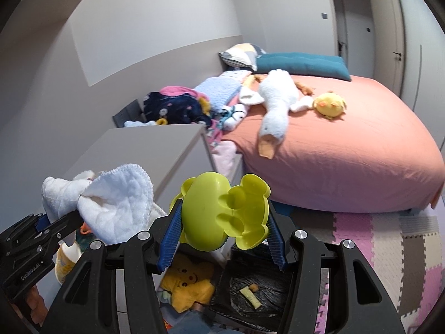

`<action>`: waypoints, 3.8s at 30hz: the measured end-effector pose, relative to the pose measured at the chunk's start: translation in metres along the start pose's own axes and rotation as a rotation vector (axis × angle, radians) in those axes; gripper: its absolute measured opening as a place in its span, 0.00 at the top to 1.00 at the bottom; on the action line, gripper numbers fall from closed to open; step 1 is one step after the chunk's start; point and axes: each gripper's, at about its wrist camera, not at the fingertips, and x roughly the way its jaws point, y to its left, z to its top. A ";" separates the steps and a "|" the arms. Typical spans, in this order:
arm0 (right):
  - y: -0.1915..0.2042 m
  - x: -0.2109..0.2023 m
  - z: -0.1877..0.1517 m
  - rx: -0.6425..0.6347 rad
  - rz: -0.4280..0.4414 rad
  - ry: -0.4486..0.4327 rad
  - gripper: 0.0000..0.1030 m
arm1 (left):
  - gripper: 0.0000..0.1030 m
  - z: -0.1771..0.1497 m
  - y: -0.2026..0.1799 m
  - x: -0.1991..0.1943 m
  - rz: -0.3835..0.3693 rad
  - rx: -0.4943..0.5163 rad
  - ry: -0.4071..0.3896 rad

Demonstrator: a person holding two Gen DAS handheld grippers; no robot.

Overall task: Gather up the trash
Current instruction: 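Carry the cloth and green toy to the black bin and open both grippers, then move the left gripper to the yellow corn-print paper cup and grasp it, then grasp the orange toy with the right gripper while the left holds the cup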

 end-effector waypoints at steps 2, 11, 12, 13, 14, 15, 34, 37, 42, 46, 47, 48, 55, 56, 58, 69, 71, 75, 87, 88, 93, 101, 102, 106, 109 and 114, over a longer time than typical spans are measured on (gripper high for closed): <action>-0.011 -0.002 -0.001 0.015 -0.020 0.002 0.46 | 0.64 0.000 -0.009 0.006 -0.016 0.016 0.013; -0.051 0.000 -0.007 0.070 -0.094 0.040 0.44 | 0.35 -0.009 -0.052 0.045 -0.096 0.089 0.126; -0.055 0.002 -0.008 0.073 -0.111 0.051 0.32 | 0.14 -0.011 -0.056 0.049 -0.091 0.102 0.131; -0.060 0.002 -0.009 0.081 -0.134 0.045 0.24 | 0.06 -0.012 -0.058 0.050 -0.078 0.114 0.124; -0.063 0.003 -0.010 0.089 -0.151 0.035 0.23 | 0.06 -0.014 -0.060 0.050 -0.063 0.123 0.118; -0.066 0.002 -0.011 0.095 -0.157 0.034 0.23 | 0.06 -0.016 -0.061 0.052 -0.044 0.132 0.123; -0.064 0.017 -0.023 0.129 -0.094 0.078 0.23 | 0.06 -0.024 -0.029 0.039 0.013 0.084 0.124; -0.056 0.018 -0.023 0.116 -0.079 0.079 0.23 | 0.06 -0.026 -0.025 0.034 0.027 0.086 0.116; -0.042 0.023 -0.024 0.092 -0.052 0.088 0.23 | 0.06 -0.027 -0.014 0.026 0.059 0.069 0.108; -0.028 0.024 -0.024 0.071 -0.026 0.088 0.23 | 0.06 -0.030 -0.002 0.018 0.098 0.035 0.097; -0.023 0.024 -0.024 0.064 -0.018 0.088 0.23 | 0.06 -0.031 0.002 0.016 0.115 0.023 0.095; -0.020 0.025 -0.024 0.059 -0.013 0.089 0.23 | 0.06 -0.033 0.006 0.013 0.136 0.008 0.091; 0.005 0.029 -0.024 0.013 0.024 0.100 0.23 | 0.06 -0.043 0.036 0.005 0.194 -0.066 0.096; 0.009 0.030 -0.024 0.007 0.029 0.101 0.23 | 0.06 -0.045 0.040 0.003 0.205 -0.077 0.095; 0.017 0.030 -0.024 -0.005 0.042 0.101 0.23 | 0.06 -0.050 0.050 -0.001 0.221 -0.102 0.095; 0.072 0.037 -0.030 -0.102 0.122 0.117 0.23 | 0.06 -0.075 0.101 -0.017 0.277 -0.257 0.113; 0.079 0.037 -0.032 -0.117 0.134 0.120 0.23 | 0.06 -0.080 0.106 -0.015 0.285 -0.279 0.123; 0.091 0.038 -0.034 -0.143 0.150 0.125 0.23 | 0.06 -0.091 0.119 -0.009 0.277 -0.337 0.151; 0.110 0.044 -0.036 -0.174 0.170 0.139 0.23 | 0.13 -0.103 0.144 0.001 0.230 -0.438 0.165; 0.112 0.045 -0.037 -0.177 0.172 0.141 0.23 | 0.13 -0.103 0.145 0.000 0.236 -0.434 0.160; 0.125 0.052 -0.040 -0.198 0.186 0.156 0.23 | 0.14 -0.105 0.148 -0.009 0.257 -0.427 0.133; 0.152 0.069 -0.043 -0.227 0.213 0.186 0.23 | 0.14 -0.102 0.157 -0.031 0.308 -0.412 0.091; 0.155 0.071 -0.044 -0.231 0.216 0.189 0.23 | 0.14 -0.103 0.160 -0.033 0.316 -0.414 0.087; 0.170 0.080 -0.046 -0.251 0.229 0.204 0.23 | 0.14 -0.104 0.169 -0.034 0.334 -0.430 0.083; 0.182 0.089 -0.047 -0.265 0.237 0.215 0.23 | 0.14 -0.105 0.175 -0.033 0.353 -0.443 0.082; 0.196 0.105 -0.045 -0.263 0.251 0.230 0.23 | 0.14 -0.106 0.185 -0.033 0.374 -0.477 0.065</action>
